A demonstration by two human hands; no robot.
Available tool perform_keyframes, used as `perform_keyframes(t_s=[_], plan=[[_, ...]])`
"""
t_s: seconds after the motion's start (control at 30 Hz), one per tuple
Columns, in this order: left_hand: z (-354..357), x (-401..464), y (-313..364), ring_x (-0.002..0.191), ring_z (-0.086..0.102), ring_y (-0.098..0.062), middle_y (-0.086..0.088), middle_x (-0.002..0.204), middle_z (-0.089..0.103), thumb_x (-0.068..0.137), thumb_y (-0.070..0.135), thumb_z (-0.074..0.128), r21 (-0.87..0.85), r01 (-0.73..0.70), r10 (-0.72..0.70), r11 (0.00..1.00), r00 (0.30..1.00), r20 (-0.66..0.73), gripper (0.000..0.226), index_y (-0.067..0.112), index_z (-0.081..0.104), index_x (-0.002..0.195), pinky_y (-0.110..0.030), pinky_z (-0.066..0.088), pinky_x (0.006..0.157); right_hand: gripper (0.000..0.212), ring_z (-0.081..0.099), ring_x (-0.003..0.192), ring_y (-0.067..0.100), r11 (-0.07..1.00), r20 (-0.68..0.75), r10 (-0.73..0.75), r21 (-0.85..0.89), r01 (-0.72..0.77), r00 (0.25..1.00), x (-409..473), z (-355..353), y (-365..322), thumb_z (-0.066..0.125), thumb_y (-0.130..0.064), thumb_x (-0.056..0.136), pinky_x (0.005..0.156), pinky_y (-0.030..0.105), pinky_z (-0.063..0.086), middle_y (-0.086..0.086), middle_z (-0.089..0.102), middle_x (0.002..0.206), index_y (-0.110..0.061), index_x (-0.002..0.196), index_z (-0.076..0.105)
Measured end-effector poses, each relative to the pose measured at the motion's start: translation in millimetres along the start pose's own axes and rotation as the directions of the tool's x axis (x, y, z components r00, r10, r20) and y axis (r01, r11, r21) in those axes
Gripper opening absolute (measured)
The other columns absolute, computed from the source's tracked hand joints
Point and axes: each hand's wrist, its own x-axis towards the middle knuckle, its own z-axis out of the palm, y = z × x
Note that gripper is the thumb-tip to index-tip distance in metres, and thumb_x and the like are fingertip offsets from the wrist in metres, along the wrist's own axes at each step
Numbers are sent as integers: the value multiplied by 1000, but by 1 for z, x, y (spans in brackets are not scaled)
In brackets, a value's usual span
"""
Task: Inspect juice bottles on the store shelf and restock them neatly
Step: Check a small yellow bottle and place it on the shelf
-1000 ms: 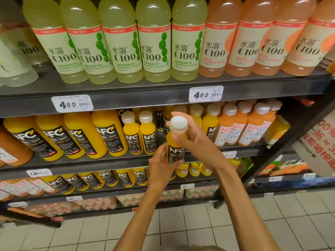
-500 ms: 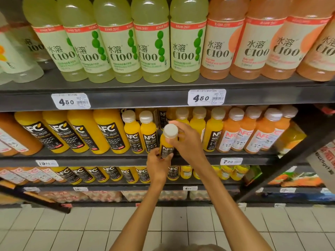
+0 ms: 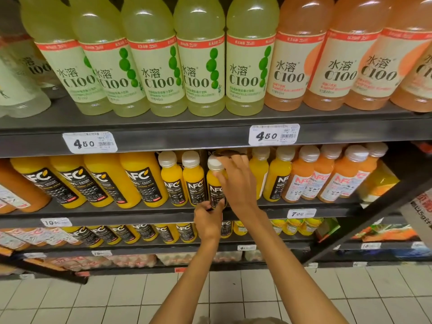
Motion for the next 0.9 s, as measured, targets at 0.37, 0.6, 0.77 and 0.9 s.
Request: perform_keyframes(t_s=[0.37, 0.6, 0.77, 0.9], plan=[[10, 4, 4, 101, 57, -21, -6, 103, 59, 86, 17, 68, -193, 72, -71, 978, 997, 14, 40, -3, 56, 118, -35, 47, 95, 26, 52, 56, 20, 932, -51, -110, -352, 85, 993, 11, -2, 1, 83, -35, 69, 55, 28, 41, 0, 59, 57, -15, 68, 67], [-3, -8, -1, 94, 55, -21, -1, 89, 57, 88, -3, 57, -231, -24, 43, 973, 996, 79, 19, 8, 54, 103, -29, 51, 86, 36, 53, 62, 22, 874, -58, -46, -486, 12, 997, 8, -13, 21, 71, -45, 81, 69, 33, 44, 3, 60, 58, -13, 65, 63], [-7, -12, -1, 91, 57, -12, -5, 105, 63, 87, 0, 59, -88, -197, 212, 976, 954, 212, 31, 6, 57, 118, -32, 53, 86, 31, 54, 75, 27, 920, -83, -101, -388, 61, 991, -2, -16, 31, 77, -34, 75, 75, 36, 45, 8, 58, 78, -8, 86, 63], [-9, -14, -1, 110, 52, -10, -1, 123, 54, 84, 2, 66, -68, -301, 306, 951, 889, 341, 50, 11, 48, 129, -13, 46, 82, 36, 50, 99, 19, 988, 37, -3, 154, -3, 999, -17, -26, 29, 71, -14, 83, 79, 10, 33, 13, 53, 113, -4, 116, 58]])
